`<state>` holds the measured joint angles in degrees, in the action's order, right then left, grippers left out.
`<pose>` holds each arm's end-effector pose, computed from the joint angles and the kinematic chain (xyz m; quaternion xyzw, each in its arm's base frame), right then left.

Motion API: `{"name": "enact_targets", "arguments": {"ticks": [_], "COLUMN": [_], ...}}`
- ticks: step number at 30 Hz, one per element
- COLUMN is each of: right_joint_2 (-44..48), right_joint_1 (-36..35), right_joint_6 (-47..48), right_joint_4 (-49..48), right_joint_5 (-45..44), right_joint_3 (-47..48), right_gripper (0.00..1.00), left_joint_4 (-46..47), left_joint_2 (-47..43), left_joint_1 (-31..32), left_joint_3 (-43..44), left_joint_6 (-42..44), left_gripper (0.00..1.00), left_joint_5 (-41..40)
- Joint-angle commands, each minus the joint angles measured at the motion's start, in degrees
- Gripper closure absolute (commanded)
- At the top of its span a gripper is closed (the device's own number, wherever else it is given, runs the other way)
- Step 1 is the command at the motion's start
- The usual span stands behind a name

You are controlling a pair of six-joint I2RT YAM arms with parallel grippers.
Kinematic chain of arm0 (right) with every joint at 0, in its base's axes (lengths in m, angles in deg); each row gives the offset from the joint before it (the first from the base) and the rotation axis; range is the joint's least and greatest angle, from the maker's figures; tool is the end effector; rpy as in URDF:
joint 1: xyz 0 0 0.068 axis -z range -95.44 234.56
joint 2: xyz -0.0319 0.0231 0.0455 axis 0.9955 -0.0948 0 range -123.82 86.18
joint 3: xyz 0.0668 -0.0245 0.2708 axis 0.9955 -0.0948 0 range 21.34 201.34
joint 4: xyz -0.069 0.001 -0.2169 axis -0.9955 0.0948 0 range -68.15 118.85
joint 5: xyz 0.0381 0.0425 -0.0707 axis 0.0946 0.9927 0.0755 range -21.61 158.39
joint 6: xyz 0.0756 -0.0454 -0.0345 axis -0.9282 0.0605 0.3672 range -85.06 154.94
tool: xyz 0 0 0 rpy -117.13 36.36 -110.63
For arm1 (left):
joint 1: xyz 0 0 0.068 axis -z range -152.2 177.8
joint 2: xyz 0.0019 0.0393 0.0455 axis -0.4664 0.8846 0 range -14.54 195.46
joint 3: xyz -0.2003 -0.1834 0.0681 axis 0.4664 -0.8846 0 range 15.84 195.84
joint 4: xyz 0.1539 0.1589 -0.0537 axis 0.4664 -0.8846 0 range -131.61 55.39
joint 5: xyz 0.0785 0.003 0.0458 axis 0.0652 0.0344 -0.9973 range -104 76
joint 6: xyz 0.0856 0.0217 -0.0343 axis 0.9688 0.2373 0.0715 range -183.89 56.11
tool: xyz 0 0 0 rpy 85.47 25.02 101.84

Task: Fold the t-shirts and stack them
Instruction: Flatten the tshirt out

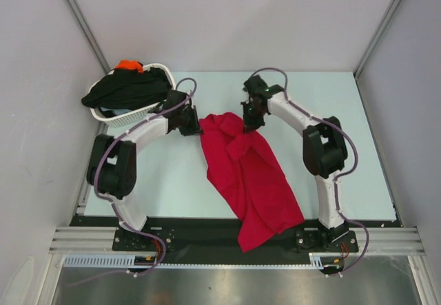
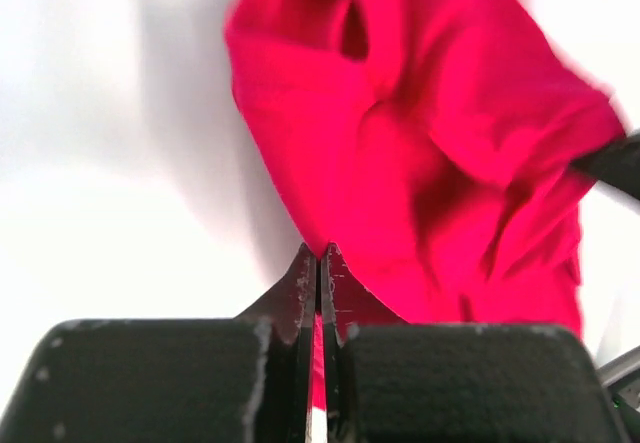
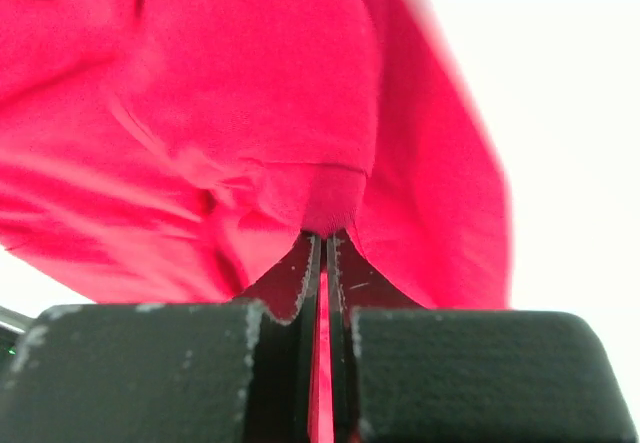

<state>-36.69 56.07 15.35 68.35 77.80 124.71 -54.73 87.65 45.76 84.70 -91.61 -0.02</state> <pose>0.3873 0.2261 0.1837 -0.0926 0.9706 0.1577 0.1565 0.3531 -0.1363 0.1881 -0.0422 0.9423 -0.2273 0.2420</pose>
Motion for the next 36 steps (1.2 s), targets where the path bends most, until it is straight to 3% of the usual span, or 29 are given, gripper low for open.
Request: {"name": "enact_targets", "arguments": {"ticks": [1,10,18,26,33,36], "right_joint_2": [14.0,37.6,64.0,70.7,70.8,67.2], "right_joint_1": [4.3,14.6,16.4,16.4,16.4,16.4], "right_joint_6": [1.0,1.4,3.3,1.8,1.0,2.6], "right_joint_4": [1.8,-7.1,-32.8,-33.7,-35.7,-35.9], "right_joint_5": [-8.7,-6.2,-5.6,0.8,-3.6,-4.3], "right_joint_3": [4.6,7.7,-5.6,-3.0,-0.9,0.2], "right_gripper": [1.0,1.0,1.0,1.0,1.0,1.0], "left_joint_4": [-3.7,-3.0,-4.0,-8.2,2.3,2.1], "left_joint_2": [-12.8,-39.2,-54.7,-58.8,-58.3,-56.9], "left_joint_1": [-0.4,1.2,8.5,8.7,8.7,8.7], "left_joint_3": [5.8,7.1,13.1,25.4,13.1,10.0], "left_joint_6": [4.6,5.1,2.4,1.5,-7.2,-7.3], "left_gripper": [1.0,1.0,1.0,1.0,1.0,1.0], "left_joint_5": [-3.9,0.7,5.9,3.5,10.8,10.5]}}
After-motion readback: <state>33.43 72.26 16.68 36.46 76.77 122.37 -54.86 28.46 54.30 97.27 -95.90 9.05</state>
